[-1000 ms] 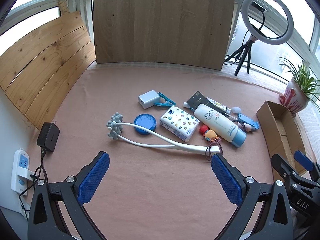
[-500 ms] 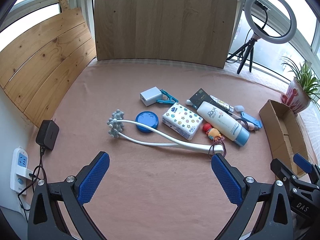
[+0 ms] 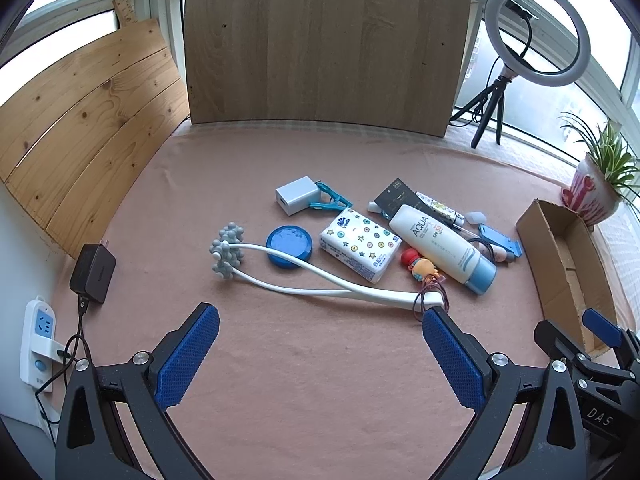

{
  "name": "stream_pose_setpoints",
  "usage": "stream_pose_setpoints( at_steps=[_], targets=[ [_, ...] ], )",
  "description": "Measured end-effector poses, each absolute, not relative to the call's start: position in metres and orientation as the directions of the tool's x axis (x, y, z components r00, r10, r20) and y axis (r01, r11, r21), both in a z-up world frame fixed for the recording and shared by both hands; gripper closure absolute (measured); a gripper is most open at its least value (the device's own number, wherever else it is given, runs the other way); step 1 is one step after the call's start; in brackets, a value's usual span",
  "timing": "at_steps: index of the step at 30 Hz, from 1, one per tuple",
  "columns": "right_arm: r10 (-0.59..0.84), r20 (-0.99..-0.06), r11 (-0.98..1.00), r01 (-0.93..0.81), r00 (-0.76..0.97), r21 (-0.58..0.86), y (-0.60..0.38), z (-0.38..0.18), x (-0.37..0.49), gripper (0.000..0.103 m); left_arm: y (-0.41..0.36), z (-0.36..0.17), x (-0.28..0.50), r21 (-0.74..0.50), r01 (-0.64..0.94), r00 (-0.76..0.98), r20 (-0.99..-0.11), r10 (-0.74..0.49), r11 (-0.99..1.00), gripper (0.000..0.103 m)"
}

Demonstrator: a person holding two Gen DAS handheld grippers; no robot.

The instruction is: Organize objects

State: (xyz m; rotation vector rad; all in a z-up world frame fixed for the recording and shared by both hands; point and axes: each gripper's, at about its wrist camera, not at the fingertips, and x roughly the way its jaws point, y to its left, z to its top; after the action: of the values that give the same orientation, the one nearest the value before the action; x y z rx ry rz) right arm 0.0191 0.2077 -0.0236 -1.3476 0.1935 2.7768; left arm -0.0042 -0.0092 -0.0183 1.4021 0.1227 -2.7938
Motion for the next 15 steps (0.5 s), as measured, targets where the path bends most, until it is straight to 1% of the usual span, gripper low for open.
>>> stream_pose_setpoints(
  at_steps=[15],
  targets=[
    [-0.018, -0.792, -0.992, -0.087, -0.610, 0.090, 0.2056, -0.0247, 0.0180, 0.001, -0.0087, -0.0193, -0.0060, -0.064, 0.047, -0.598, -0.801, 0.024, -0.997, 0.000]
  ],
)
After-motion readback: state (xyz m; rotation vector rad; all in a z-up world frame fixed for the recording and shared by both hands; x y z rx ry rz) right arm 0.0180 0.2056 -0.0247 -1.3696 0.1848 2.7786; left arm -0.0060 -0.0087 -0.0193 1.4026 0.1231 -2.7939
